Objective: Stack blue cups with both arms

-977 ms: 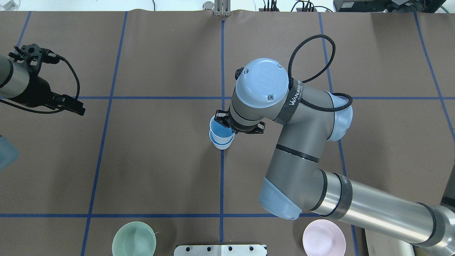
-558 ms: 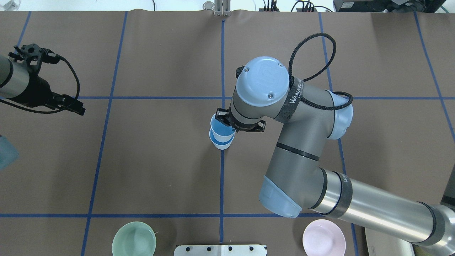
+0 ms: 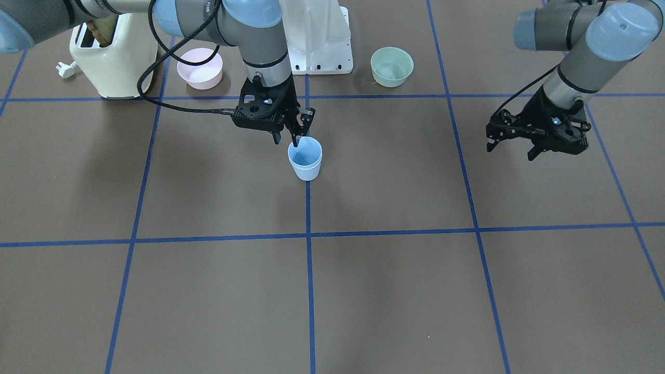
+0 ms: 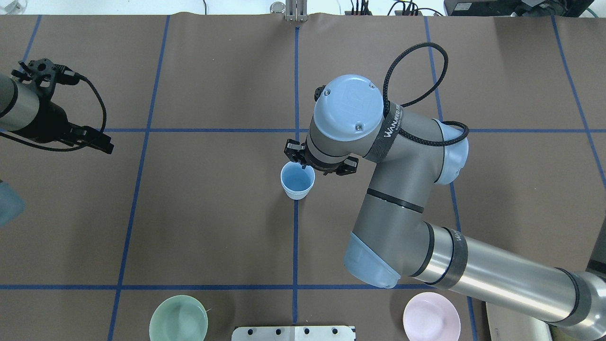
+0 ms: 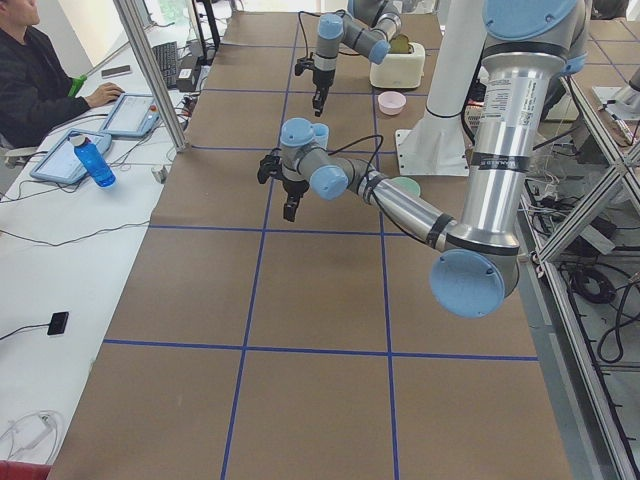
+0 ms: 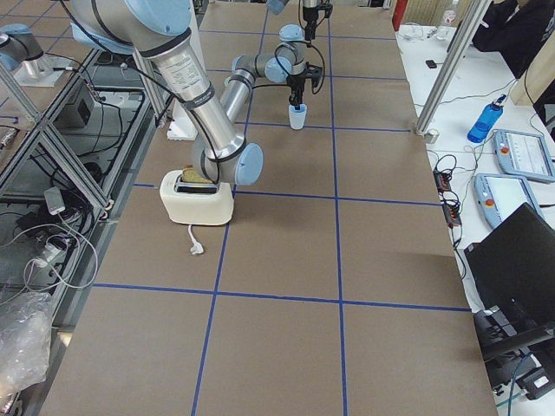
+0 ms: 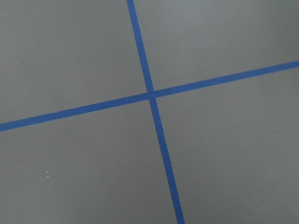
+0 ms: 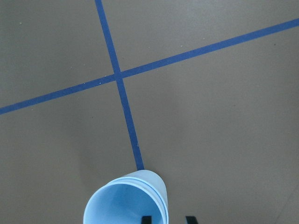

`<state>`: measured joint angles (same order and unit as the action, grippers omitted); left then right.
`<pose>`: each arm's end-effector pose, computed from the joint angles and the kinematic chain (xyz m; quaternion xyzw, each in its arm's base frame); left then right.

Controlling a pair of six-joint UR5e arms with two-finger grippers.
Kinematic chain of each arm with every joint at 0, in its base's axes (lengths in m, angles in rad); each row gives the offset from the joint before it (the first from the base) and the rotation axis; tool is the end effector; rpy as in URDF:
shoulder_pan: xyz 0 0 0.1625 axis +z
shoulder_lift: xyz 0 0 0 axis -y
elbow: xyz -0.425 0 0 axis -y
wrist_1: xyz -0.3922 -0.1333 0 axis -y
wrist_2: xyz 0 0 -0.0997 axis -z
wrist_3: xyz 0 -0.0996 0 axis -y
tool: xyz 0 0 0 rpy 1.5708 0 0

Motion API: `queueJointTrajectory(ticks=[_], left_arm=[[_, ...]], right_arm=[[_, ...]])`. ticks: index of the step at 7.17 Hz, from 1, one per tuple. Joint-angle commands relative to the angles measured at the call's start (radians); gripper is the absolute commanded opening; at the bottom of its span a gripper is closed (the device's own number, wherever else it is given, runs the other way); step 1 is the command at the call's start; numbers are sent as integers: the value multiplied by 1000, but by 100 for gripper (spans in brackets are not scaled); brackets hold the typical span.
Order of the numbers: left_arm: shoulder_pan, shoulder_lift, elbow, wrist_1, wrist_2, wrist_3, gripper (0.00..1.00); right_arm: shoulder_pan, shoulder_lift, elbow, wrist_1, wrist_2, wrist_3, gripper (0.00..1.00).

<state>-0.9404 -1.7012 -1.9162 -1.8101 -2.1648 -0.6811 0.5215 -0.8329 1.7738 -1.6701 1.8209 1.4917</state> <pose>0.2517 -0.4765 0.4012 0.0981 0.4213 0.0797 0.8981 -0.5141 -0.4207 0.1500 0.0111 -0.4208 0.1490 0.8947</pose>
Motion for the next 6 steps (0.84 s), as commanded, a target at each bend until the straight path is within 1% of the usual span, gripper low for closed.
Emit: queueJointTrajectory(ticks=[1, 2, 3, 4, 5, 6], left_arm=[[0, 0, 0, 0, -1, 3, 98], [-3, 2, 0, 0, -1, 9, 98], [-20, 2, 8, 8, -1, 47, 98], [-82, 5, 37, 12, -29, 133, 98], [-159, 26, 78, 11, -91, 244, 98], [-251, 52, 119, 15, -105, 397, 98]], right_arm=[[11, -3, 0, 0, -3, -17, 100], [44, -9, 6, 1, 1, -45, 100], [114, -35, 6, -2, 27, -156, 100], [229, -78, 1, 0, 90, -332, 100], [353, -139, -8, 0, 154, -543, 100], [464, -205, -26, 0, 238, -697, 100]])
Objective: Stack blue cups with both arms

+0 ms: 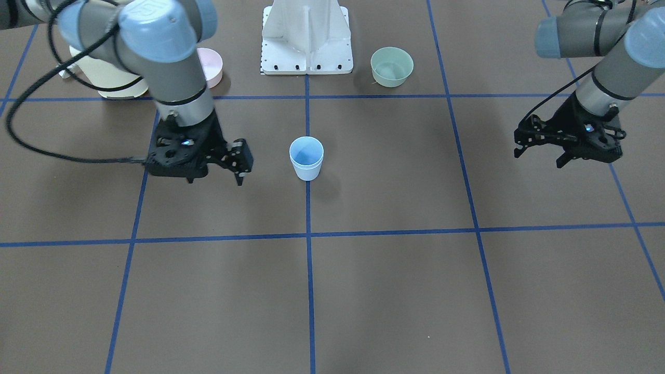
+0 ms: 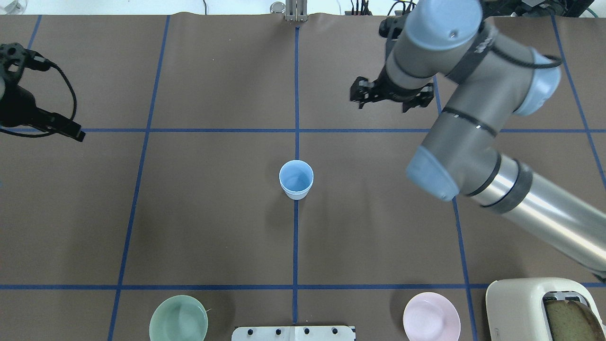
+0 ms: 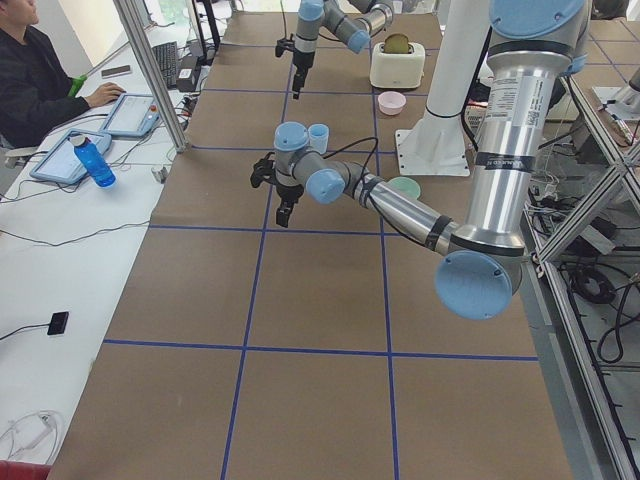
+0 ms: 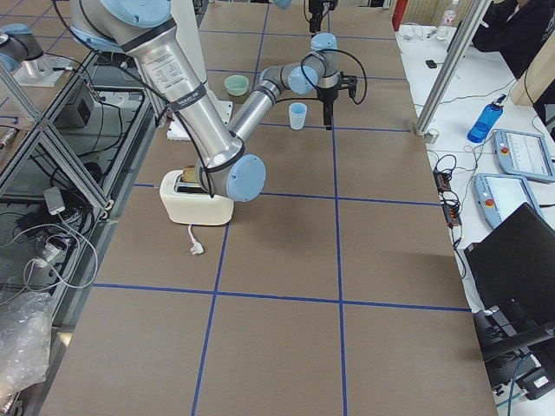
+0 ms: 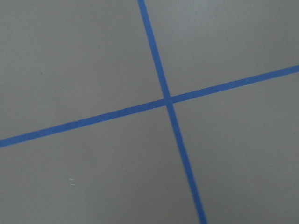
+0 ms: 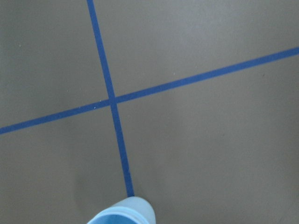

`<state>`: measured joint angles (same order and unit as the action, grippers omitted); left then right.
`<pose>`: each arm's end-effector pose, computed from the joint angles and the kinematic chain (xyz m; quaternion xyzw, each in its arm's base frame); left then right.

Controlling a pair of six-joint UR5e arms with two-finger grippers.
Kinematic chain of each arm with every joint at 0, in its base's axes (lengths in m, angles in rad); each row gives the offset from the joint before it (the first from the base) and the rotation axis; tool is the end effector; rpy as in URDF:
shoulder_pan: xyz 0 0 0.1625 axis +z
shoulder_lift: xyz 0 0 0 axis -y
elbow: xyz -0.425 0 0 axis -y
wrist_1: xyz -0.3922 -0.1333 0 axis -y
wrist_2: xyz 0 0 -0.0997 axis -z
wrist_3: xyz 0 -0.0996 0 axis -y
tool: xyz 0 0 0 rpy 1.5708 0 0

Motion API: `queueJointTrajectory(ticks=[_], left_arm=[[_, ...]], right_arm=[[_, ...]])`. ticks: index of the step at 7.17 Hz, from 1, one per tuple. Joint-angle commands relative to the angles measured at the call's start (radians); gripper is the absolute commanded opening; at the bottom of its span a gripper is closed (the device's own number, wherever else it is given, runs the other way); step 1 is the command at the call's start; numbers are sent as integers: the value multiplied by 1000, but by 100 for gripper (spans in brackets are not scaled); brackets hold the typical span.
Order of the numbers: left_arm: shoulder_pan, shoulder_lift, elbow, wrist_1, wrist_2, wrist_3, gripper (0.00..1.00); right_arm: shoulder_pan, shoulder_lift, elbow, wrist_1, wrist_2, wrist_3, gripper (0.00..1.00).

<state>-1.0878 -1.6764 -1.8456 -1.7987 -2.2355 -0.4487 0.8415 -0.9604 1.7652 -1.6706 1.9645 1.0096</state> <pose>0.1851 -0.5077 0.4469 0.1131 0.4053 0.1132 0.9001 -0.3629 -0.5488 0.2335 0.0782 -0.3771 0.0617 0.9208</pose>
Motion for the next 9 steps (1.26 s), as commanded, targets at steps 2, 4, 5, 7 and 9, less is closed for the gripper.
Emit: queueJointTrajectory(ticks=[2, 4, 5, 7, 9], left_arm=[[-260, 43, 150, 4, -105, 366, 98], [-332, 41, 203, 2, -116, 438, 98], [-345, 43, 204, 4, -118, 438, 98], [-360, 44, 204, 5, -130, 438, 98], [-359, 44, 206, 9, -136, 436, 98]], right_arm=[[267, -190, -53, 21, 149, -450, 100], [353, -244, -306, 374, 268, -492, 100], [404, -247, -458, 525, 293, -543, 100], [541, -273, -515, 472, 316, -768, 100], [628, -277, -498, 392, 364, -805, 100]])
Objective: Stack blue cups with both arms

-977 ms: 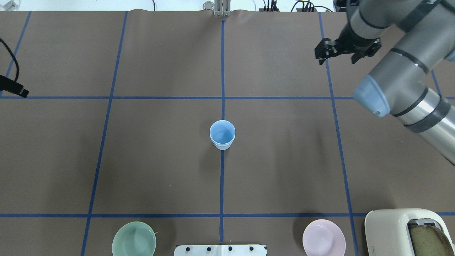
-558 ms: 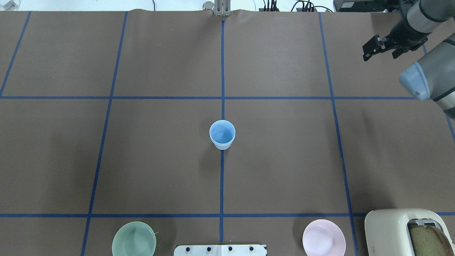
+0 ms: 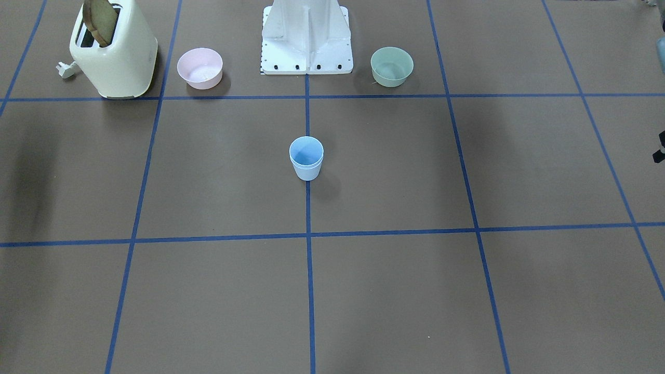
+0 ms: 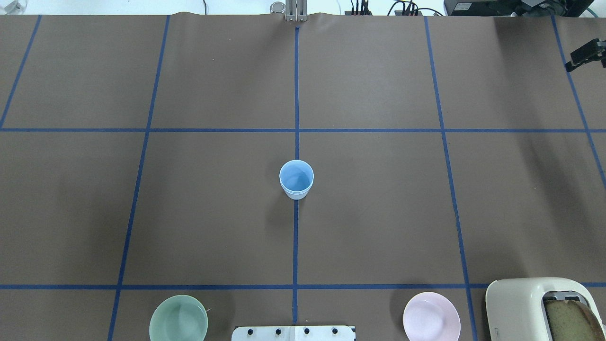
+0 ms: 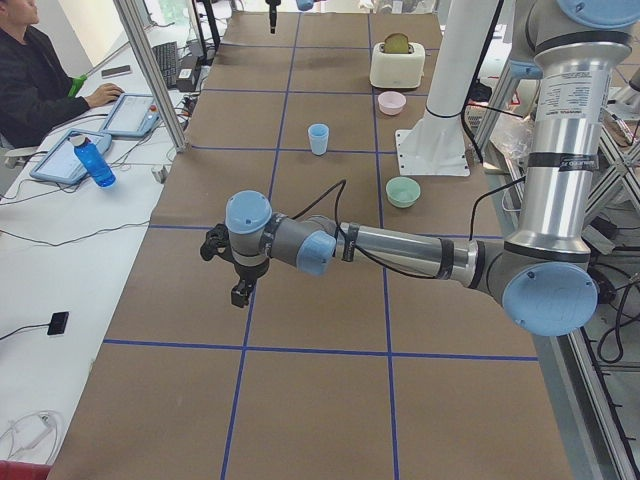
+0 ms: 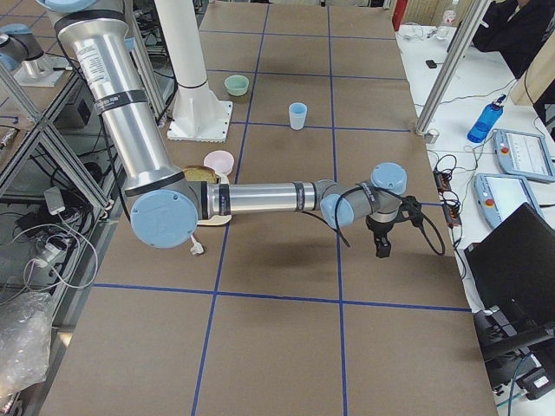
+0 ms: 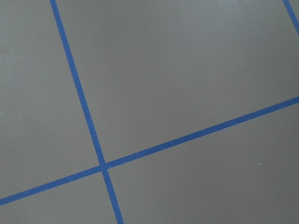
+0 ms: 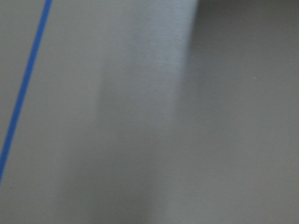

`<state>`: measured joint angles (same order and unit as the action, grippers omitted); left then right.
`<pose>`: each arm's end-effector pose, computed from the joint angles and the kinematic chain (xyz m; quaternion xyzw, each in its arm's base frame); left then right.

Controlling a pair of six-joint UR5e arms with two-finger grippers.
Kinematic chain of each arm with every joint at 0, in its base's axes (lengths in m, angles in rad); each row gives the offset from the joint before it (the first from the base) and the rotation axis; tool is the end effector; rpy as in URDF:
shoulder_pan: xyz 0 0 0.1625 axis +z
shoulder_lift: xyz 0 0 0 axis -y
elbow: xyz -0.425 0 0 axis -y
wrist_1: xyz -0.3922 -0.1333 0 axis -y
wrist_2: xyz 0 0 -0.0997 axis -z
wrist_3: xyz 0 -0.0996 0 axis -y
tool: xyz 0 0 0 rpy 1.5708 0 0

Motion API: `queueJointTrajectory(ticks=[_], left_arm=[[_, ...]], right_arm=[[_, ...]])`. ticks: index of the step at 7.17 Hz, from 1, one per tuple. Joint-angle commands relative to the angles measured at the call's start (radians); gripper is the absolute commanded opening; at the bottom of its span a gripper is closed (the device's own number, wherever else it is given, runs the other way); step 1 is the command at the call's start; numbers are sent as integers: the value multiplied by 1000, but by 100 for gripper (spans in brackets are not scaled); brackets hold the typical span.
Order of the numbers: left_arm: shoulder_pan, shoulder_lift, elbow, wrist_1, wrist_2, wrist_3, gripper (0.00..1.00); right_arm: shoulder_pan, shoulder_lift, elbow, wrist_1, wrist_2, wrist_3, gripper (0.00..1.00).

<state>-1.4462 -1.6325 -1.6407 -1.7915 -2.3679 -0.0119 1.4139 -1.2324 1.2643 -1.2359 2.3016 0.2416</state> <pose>0.0046 -0.5362 0.5661 0.1351 0.3922 0.1190 0.9021 -0.0360 -0.6552 0.5844 0.0974 -0.3781 -0.0262 0.9203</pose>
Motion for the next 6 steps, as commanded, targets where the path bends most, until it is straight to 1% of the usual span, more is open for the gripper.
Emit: queueJointTrajectory(ticks=[1, 2, 3, 4, 6], left_arm=[[0, -1, 1, 1, -4, -3, 98], [0, -1, 1, 0, -4, -3, 98], [1, -1, 2, -2, -1, -3, 98], [1, -3, 1, -2, -2, -6, 98], [1, 0, -5, -2, -4, -8, 98]], right_arm=[[89, -6, 41, -116, 27, -39, 100], [102, -4, 108, -239, 27, -38, 100], [99, -4, 151, -301, -8, -41, 100], [97, 4, 152, -298, -25, -24, 100], [97, -16, 153, -300, -13, -25, 100]])
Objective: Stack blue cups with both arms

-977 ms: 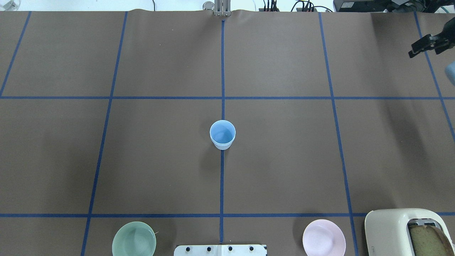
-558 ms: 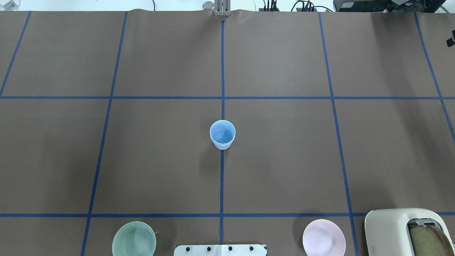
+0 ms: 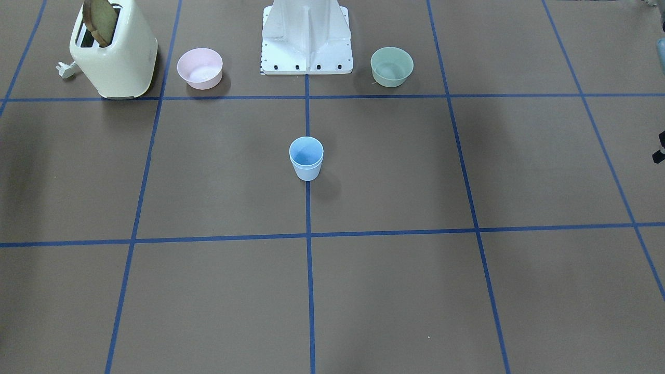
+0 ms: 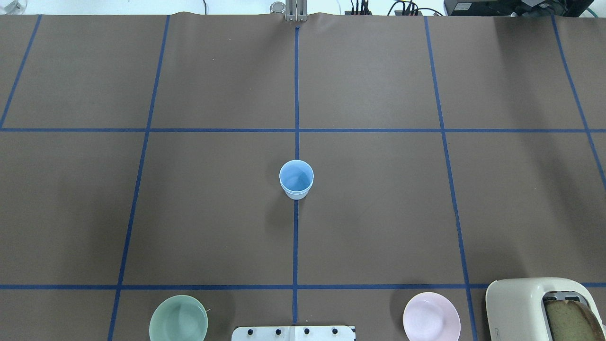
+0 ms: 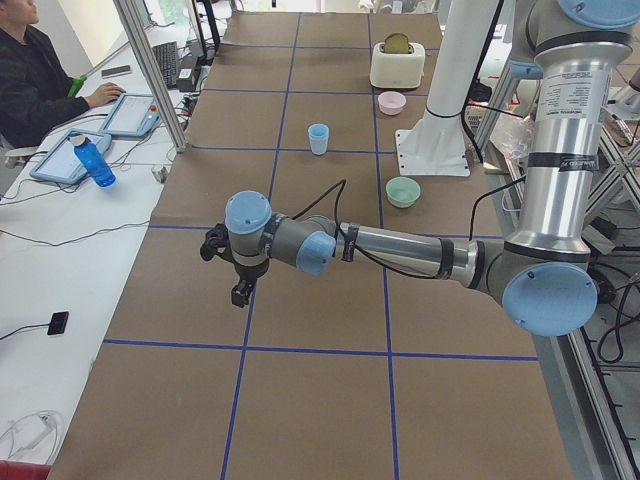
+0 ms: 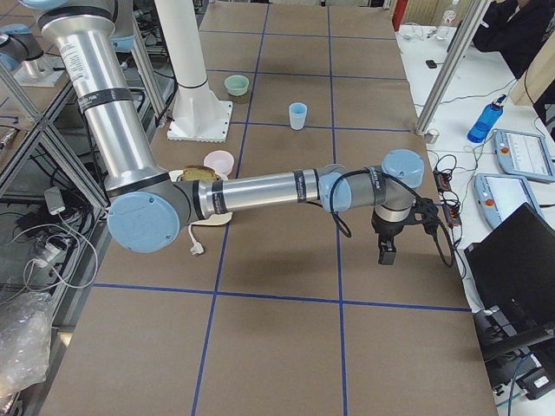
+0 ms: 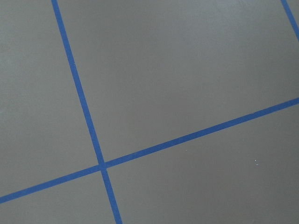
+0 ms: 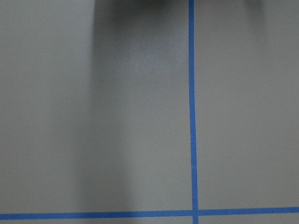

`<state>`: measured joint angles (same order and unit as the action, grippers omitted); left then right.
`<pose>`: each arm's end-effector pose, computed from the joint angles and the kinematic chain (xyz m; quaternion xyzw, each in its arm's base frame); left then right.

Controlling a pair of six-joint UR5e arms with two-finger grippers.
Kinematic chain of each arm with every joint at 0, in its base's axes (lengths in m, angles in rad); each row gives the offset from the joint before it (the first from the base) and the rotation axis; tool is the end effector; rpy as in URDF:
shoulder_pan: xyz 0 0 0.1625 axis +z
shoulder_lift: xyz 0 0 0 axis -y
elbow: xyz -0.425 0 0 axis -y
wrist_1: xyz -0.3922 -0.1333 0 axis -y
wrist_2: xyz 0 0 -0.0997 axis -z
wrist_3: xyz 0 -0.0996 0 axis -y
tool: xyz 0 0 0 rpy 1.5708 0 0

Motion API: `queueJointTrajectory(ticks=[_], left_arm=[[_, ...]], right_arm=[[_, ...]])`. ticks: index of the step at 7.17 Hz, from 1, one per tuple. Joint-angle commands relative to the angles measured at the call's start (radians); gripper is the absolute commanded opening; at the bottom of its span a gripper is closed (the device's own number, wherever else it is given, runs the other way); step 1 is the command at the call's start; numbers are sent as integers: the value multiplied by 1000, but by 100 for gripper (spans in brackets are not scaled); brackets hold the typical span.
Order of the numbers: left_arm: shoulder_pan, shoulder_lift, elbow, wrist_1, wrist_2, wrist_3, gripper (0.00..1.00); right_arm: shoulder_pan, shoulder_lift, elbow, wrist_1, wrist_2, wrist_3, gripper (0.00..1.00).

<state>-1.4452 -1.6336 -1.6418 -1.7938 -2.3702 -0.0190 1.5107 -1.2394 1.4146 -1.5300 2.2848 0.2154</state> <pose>0.0054 -0.5366 0.5646 0.1354 0.3938 0.1173 0.9016 0.0296 -0.6409 0.5482 0.0523 -0.3580 0.0347 0.9316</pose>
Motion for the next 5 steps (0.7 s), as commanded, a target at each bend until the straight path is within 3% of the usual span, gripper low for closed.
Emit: queueJointTrajectory(ticks=[1, 5], left_arm=[[0, 1, -4, 1, -1, -1, 98], [0, 1, -3, -1, 0, -1, 98]], right_arm=[[0, -21, 4, -6, 22, -4, 100], [0, -31, 4, -4, 45, -2, 100]])
